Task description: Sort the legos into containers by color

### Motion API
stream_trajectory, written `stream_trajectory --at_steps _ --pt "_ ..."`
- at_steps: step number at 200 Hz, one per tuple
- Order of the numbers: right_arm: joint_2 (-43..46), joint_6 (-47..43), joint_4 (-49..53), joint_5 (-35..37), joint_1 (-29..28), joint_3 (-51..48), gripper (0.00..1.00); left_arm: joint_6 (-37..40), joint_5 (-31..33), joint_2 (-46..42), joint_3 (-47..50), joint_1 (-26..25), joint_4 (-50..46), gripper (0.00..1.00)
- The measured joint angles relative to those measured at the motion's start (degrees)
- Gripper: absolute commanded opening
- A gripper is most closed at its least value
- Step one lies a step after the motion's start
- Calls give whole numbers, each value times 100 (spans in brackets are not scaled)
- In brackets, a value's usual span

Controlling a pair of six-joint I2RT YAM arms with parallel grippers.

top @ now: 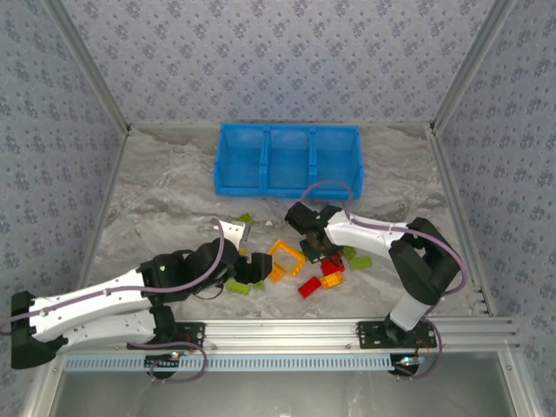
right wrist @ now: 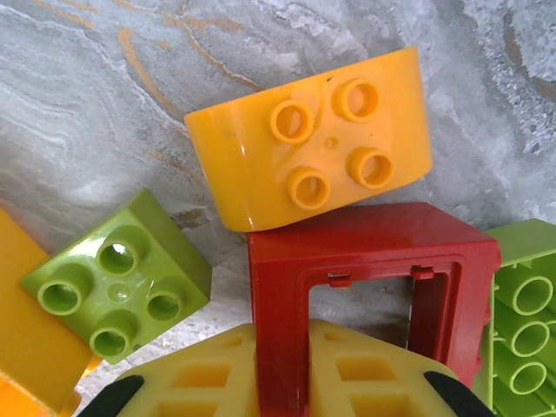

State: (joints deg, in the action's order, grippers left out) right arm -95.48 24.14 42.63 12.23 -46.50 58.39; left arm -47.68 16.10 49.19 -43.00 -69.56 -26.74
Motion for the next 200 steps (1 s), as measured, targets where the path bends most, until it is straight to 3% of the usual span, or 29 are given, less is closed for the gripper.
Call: stream_trajectory --at_steps 58,81,100,122,145,200 --pt "553 -20 413 345 142 658 16 170 177 503 -396 0 57 84" --pt "737 -111 369 343 636 1399 15 345 249 929 -1099 153 28 84" --pt "638 -214 186 284 1252 1985 14 472 48 1250 -1676 658 52 84" --pt "87 -350 -2 210 1875 2712 14 634 -208 1700 -2240 1241 98 84" --pt "-833 -511 -105 190 2330 3532 13 859 -479 2247 -2865 1523 101 84" --pt "-2612 -774 -37 190 2793 4988 13 1106 -828 2841 -3383 1930 122 84"
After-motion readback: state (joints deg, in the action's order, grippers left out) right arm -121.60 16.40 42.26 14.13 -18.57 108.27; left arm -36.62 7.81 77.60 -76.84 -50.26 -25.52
